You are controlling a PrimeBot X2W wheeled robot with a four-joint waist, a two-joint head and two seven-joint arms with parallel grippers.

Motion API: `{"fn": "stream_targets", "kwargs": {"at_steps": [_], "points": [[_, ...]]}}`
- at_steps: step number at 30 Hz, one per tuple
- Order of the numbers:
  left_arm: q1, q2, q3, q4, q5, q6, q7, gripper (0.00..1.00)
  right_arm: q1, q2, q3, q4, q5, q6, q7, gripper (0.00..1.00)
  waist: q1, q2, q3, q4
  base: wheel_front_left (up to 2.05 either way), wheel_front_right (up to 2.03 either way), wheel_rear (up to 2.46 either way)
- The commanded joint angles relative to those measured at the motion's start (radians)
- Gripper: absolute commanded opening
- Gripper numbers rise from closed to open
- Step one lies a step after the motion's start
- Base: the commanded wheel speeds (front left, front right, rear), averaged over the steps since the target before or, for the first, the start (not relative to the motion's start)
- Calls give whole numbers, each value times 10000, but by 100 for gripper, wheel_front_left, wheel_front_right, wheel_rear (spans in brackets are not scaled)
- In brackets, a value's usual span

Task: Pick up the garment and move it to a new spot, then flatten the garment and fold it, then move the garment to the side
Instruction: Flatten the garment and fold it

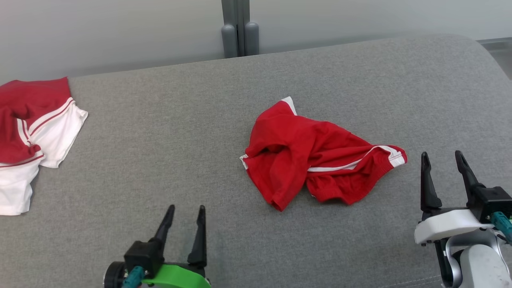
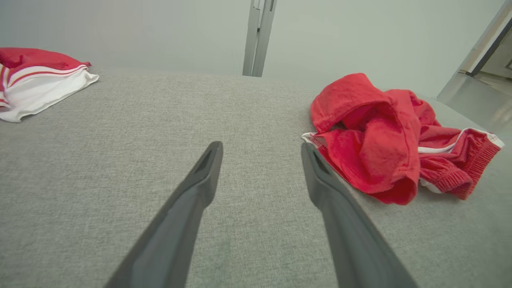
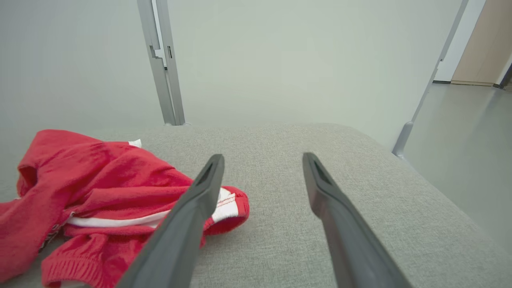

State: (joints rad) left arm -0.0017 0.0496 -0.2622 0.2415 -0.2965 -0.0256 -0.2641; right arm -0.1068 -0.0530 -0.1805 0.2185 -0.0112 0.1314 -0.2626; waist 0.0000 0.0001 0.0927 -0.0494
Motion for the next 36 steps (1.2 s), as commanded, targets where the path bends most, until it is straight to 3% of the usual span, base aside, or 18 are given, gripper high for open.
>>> {"fn": "stream_targets", "kwargs": {"at_steps": [1,10,23,24,25,26,27,36], "points": [[-88,16,-204,68,91,-105,-6,100,11,5,67,-212,-6,-14,-32,100,0,-1,80,-101,0,0,0],[-1152,36,-2416,818,-240,-459,-6,100,-430,20,589,-919,371,-14,-33,100,0,-1,829,-612,0,0,0],[-2580,34,-3255,2279,-563,-439,-6,100,-706,23,628,-1207,711,-14,-33,100,0,-1,1589,-1653,0,0,0],[-2656,34,-3287,2354,-584,-434,-6,95,-710,22,599,-1211,733,-14,-33,100,0,-1,1603,-1687,0,0,0],[-2702,33,-3299,2403,-622,-449,-6,81,-718,22,572,-1206,755,-14,-33,100,0,-1,1608,-1707,0,0,0],[-2759,33,-3318,2431,-604,-466,-6,9,-726,22,552,-1199,777,-14,-34,100,0,-1,1607,-1722,0,0,0],[-2801,31,-3307,2409,-614,-464,-6,0,-726,22,538,-1189,789,-14,-34,100,0,-1,1603,-1723,0,0,0],[-2446,30,-2864,885,77,-515,-6,0,-554,21,284,-1138,710,-14,-34,100,0,-1,1246,-1195,0,0,0]]}}
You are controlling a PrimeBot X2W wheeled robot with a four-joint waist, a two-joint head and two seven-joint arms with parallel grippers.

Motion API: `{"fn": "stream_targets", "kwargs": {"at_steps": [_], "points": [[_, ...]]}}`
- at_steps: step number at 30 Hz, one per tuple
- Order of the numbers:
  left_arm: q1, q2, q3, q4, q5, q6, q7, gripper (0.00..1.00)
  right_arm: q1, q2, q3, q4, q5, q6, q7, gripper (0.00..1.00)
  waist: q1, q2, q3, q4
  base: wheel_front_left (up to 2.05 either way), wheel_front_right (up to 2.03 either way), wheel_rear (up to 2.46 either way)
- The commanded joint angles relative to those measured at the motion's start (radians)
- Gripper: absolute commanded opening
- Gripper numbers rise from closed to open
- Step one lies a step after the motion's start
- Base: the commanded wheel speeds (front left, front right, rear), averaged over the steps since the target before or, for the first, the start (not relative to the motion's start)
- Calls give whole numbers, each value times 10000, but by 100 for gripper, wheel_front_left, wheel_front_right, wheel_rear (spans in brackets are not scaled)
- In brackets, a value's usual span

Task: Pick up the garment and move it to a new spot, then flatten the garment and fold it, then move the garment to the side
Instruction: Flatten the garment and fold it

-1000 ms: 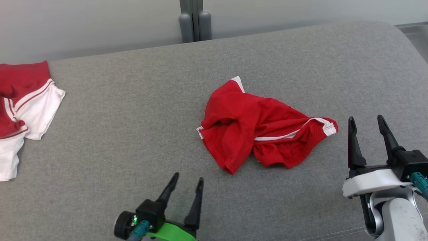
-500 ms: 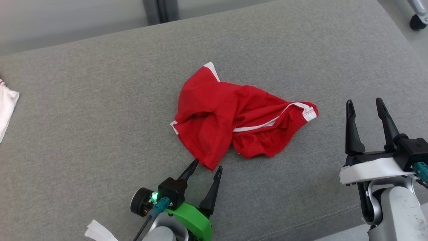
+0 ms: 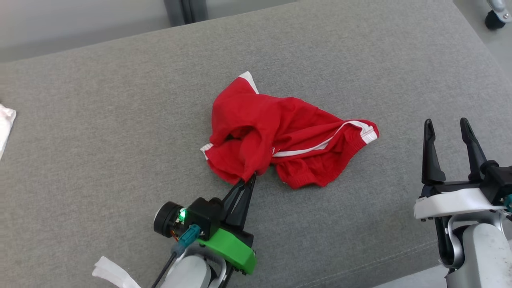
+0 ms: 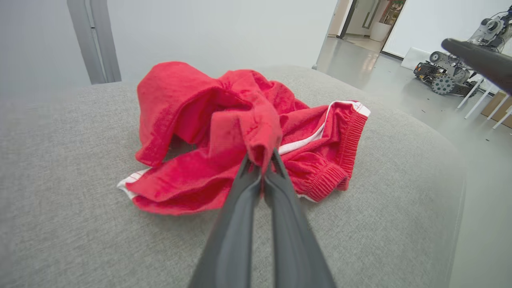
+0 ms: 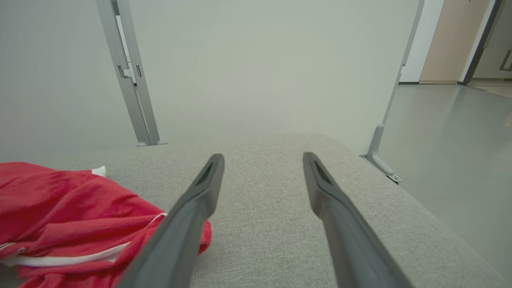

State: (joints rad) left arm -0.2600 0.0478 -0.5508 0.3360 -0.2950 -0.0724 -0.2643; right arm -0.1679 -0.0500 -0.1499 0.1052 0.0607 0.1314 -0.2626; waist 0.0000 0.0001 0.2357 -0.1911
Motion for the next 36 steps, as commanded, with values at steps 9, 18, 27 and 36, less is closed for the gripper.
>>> {"fn": "stream_targets", "kwargs": {"at_steps": [9,18,27,36], "points": [[1008,48,147,-2669,741,-232,-2,0,219,-12,-133,54,26,-14,-34,100,0,-1,-809,915,0,0,0],[27,228,502,-1324,185,-344,464,0,42,-15,146,101,228,-14,-34,100,0,-1,-543,603,0,0,0],[-2190,689,1742,1618,-135,-155,189,0,-247,-11,44,26,296,-14,-34,100,0,-1,348,-205,0,0,0],[-3169,1020,2636,3354,-436,9,-10,0,-318,-9,-102,-55,243,-14,-34,100,0,-1,718,-398,0,0,0]]}}
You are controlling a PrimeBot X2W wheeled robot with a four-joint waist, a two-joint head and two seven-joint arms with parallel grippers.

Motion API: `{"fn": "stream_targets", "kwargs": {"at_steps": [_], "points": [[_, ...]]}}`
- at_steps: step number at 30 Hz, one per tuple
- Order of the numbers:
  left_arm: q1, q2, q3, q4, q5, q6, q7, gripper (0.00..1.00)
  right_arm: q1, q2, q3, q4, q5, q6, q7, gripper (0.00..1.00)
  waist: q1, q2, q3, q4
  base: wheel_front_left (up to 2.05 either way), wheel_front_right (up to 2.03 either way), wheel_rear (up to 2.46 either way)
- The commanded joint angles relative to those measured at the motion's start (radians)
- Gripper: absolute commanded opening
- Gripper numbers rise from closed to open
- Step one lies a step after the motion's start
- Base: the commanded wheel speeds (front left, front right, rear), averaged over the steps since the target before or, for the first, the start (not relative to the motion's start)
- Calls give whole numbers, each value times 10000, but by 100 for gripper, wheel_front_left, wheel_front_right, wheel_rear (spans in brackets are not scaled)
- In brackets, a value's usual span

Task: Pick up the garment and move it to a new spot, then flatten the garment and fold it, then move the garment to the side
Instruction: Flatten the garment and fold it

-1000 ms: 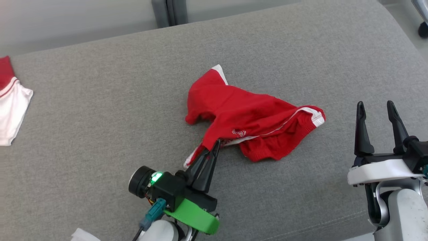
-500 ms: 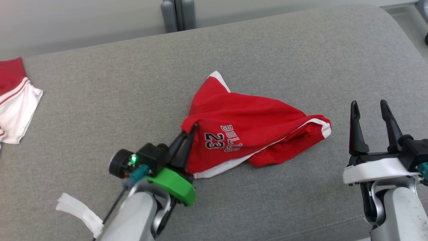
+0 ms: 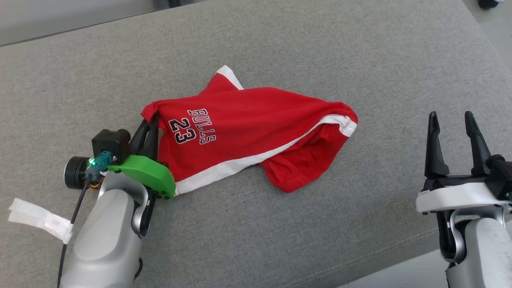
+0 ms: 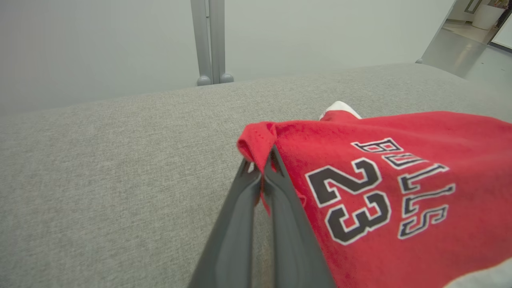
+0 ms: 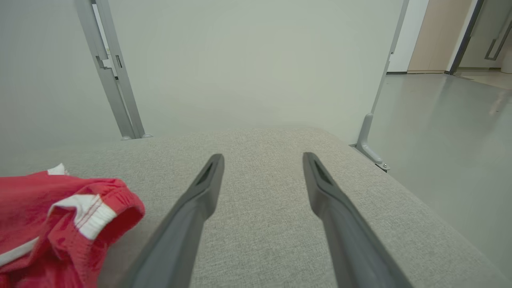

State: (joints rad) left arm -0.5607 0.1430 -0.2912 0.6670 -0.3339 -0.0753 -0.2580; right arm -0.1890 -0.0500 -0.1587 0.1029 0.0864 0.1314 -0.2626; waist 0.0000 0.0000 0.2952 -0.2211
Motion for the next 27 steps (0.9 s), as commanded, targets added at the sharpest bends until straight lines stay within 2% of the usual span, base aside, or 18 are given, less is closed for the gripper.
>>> {"fn": "stream_targets", "kwargs": {"at_steps": [1,10,11,12,13,27], "points": [[-196,56,96,199,-78,36,-72,0,-125,-7,23,-16,-34,-14,-34,100,0,0,138,-81,0,0,0],[12,-102,426,659,-81,-41,-75,0,-110,-10,156,83,-121,-14,-34,100,0,0,-1,265,0,0,0],[82,-140,470,600,-78,-45,-76,7,-85,-12,149,94,-126,-14,-34,100,0,0,-47,321,0,0,0],[260,-181,541,490,-40,-69,-75,62,-31,-10,181,128,-195,-14,-34,100,0,0,-169,434,0,0,0],[351,-198,591,413,23,-25,-75,100,-7,-12,214,145,-200,-14,-34,100,0,0,-245,493,0,0,0],[2666,-593,1529,-2001,394,-191,-63,100,444,-13,689,360,-556,-14,-34,100,0,0,-1612,1462,0,0,0]]}}
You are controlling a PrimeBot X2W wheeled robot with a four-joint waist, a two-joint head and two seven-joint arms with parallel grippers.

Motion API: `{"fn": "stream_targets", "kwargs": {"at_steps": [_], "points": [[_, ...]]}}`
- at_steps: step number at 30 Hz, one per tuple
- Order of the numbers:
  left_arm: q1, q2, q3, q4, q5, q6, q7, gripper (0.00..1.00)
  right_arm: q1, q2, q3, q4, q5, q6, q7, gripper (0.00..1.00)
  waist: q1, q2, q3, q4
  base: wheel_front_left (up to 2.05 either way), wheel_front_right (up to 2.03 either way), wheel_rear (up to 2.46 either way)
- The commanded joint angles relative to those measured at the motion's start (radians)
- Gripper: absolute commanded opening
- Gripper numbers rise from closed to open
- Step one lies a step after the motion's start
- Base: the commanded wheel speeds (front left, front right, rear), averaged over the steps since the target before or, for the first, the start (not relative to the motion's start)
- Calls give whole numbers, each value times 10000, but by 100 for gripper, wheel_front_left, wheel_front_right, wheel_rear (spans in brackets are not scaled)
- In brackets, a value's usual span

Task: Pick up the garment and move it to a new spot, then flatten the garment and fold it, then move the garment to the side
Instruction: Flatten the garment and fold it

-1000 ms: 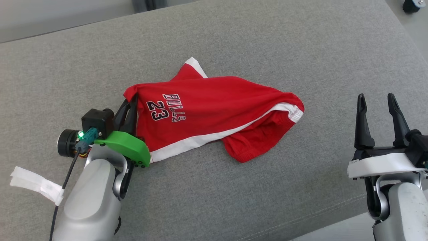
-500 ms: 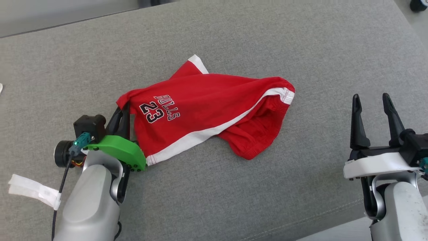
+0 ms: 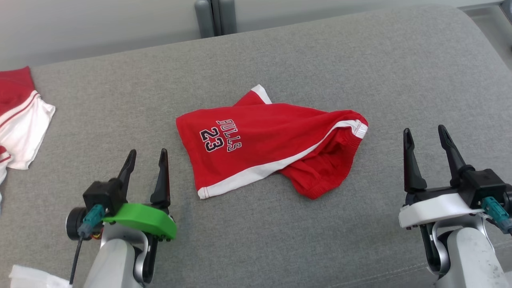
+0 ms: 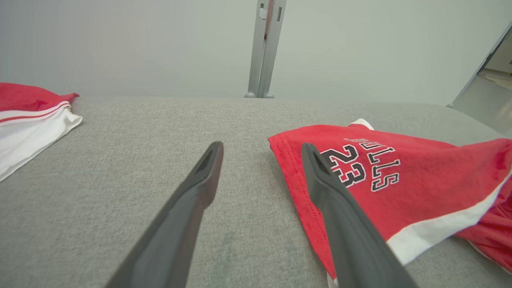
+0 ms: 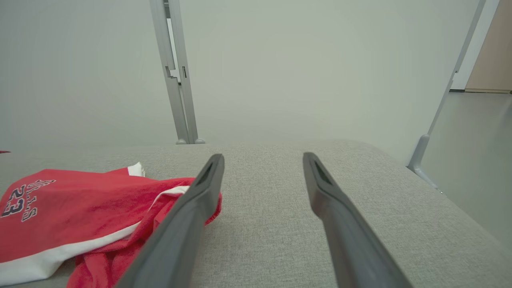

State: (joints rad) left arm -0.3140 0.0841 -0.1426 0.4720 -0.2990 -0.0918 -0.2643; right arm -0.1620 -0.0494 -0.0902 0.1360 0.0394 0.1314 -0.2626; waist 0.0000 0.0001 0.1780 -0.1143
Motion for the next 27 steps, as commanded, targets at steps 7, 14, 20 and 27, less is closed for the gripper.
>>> {"fn": "stream_targets", "kwargs": {"at_steps": [7,14,20,27], "points": [[1824,-239,354,-1110,72,35,0,100,400,-21,291,214,-161,-14,-34,100,0,-1,-1150,871,0,0,0],[2804,-326,285,-1773,-29,269,-1,100,638,-19,581,395,7,-14,-34,100,0,-1,-1576,1254,0,0,0],[3055,-332,167,-2020,-237,505,-1,100,666,-22,984,608,197,-14,-34,100,0,-1,-1681,1338,0,0,0],[3090,-332,9,-2139,-339,664,-1,100,686,-19,1274,898,452,-14,-34,100,0,-1,-1698,1405,0,0,0]]}}
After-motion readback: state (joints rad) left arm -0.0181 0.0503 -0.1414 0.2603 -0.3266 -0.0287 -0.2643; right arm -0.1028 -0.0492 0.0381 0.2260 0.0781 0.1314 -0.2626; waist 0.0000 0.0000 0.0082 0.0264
